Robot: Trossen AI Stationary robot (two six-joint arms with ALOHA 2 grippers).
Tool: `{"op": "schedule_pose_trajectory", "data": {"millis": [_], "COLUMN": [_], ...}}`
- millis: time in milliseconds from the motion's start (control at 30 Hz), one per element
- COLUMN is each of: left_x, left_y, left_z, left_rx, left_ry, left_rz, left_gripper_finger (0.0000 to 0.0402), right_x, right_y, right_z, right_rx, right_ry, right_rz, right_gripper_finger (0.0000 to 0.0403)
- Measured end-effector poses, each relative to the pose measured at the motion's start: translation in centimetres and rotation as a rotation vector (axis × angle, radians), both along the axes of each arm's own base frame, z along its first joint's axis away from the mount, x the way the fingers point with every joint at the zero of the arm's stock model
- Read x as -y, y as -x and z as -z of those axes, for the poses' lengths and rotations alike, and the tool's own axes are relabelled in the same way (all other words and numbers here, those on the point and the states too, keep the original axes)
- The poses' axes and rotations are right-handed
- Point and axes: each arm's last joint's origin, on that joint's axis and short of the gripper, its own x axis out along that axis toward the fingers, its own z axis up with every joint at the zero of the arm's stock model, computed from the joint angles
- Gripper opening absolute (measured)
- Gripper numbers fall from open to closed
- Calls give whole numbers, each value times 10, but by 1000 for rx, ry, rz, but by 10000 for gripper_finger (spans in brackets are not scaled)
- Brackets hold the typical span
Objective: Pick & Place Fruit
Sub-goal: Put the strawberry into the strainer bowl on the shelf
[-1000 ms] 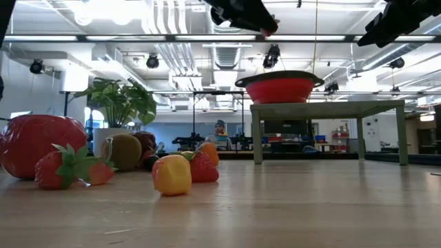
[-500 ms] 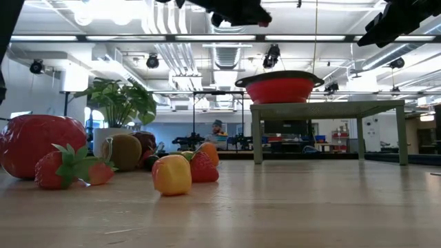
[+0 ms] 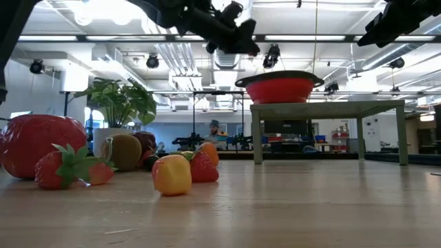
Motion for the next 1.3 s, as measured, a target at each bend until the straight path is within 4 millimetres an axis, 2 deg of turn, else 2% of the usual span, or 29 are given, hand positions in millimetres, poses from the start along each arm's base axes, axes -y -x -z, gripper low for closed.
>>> {"op": "schedule_pose_trajectory", "data": {"millis": [433, 933, 1300], "left_x": [-10, -11, -11], "left_y": [-14, -16, -15], "left_z": [32, 37, 39], "left_rx": [-75, -89, -115], "left_ry": [2, 7, 4], "left_rz": [-5, -5, -4], "left_gripper_finger": [151, 153, 221], "right_x": [0, 0, 0], "right_y": [0, 0, 0], "right_z": [0, 0, 0], "right_rx": [0, 0, 0], "right_ry": [0, 0, 0], "right_rz": [0, 0, 0], "right_gripper_finger": [13, 13, 13]}}
